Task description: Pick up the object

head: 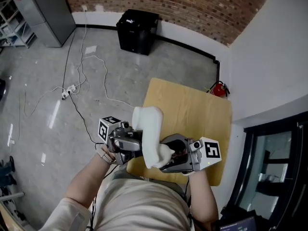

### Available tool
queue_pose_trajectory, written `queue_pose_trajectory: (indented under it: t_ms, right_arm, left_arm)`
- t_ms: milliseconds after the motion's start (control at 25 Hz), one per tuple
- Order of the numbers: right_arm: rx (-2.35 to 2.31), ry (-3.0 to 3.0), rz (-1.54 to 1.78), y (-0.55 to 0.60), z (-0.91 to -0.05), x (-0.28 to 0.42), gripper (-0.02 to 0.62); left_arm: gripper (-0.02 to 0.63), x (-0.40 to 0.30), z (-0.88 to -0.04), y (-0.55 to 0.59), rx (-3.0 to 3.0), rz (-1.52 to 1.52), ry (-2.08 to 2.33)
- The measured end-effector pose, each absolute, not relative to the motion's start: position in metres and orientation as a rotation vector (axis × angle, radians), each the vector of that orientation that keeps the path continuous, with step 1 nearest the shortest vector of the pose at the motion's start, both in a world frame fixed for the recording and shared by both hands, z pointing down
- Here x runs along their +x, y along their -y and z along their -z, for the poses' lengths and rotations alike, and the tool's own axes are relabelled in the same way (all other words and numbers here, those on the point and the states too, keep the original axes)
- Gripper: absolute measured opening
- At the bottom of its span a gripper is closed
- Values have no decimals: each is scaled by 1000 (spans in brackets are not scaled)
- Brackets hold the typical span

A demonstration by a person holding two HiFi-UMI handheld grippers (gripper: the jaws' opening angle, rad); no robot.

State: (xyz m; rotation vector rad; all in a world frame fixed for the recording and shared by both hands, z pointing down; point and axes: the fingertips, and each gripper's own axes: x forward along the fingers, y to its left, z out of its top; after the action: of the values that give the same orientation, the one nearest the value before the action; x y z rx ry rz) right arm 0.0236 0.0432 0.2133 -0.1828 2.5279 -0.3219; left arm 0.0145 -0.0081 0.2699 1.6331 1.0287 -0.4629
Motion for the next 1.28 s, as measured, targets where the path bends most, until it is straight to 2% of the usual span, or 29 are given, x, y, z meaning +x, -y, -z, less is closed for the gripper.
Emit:
queue_pose_trajectory:
  t_ms: [680, 1280]
  right_arm:
    - [-226, -2613, 62, -27, -156, 25, 222]
    - [-272, -2586, 22, -44, -148, 43, 222]
  left_arm:
    - [262, 23, -204, 35, 1744, 423, -1197]
    - [262, 42, -195, 20, 1723, 395, -1235]
